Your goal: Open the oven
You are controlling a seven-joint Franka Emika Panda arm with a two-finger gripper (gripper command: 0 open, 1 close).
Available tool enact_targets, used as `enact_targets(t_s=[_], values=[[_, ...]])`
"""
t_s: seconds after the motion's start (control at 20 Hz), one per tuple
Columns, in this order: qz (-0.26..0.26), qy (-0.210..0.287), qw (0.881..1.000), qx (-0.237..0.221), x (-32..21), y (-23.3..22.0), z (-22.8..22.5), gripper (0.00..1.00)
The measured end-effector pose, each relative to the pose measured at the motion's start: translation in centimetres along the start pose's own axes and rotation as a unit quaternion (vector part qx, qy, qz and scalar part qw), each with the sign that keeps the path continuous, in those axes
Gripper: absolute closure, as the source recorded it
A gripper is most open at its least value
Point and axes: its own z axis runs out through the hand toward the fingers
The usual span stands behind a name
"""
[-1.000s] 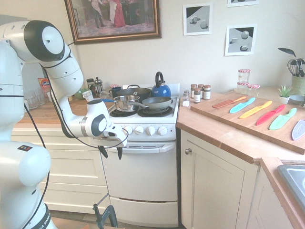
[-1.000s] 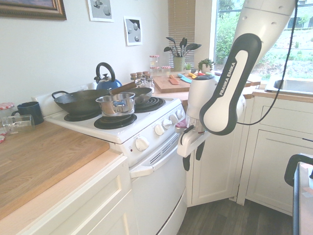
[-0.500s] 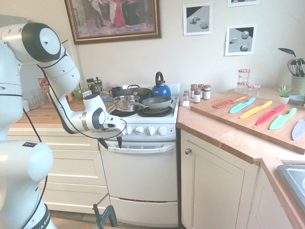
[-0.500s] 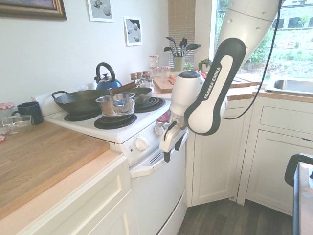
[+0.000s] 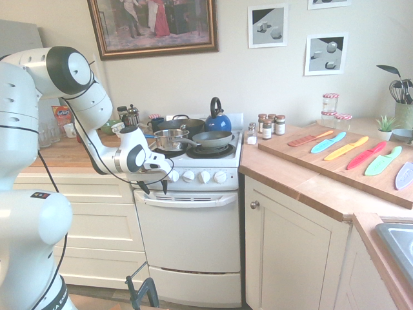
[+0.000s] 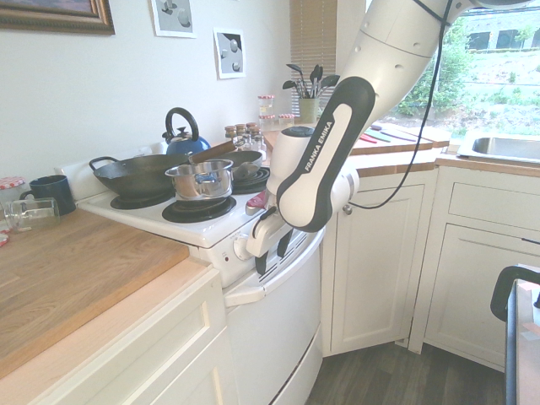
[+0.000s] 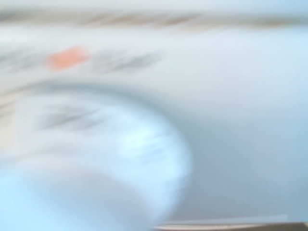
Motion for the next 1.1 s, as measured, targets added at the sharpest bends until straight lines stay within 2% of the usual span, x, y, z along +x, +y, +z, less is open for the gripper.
enact_targets(t_s=[0.15, 0.3, 0.6, 0.75, 0.9, 1.1], values=[[0.012, -0.022, 1.0, -0.008, 0.8, 2.1, 2.3, 0.0], [0.019, -0.021, 1.0, -0.003, 1.9, 3.4, 5.6, 0.0], [-0.003, -0.01, 1.0, 0.009, 1.6, 4.7, 6.5, 0.0], [-0.011, -0.015, 1.0, 0.008, -0.5, 6.5, 6.9, 0.0], [-0.036, -0.055, 0.998, -0.018, -4.6, 11.0, 8.0, 0.0], [-0.038, -0.062, 0.997, -0.03, -8.0, 16.6, 7.8, 0.0]])
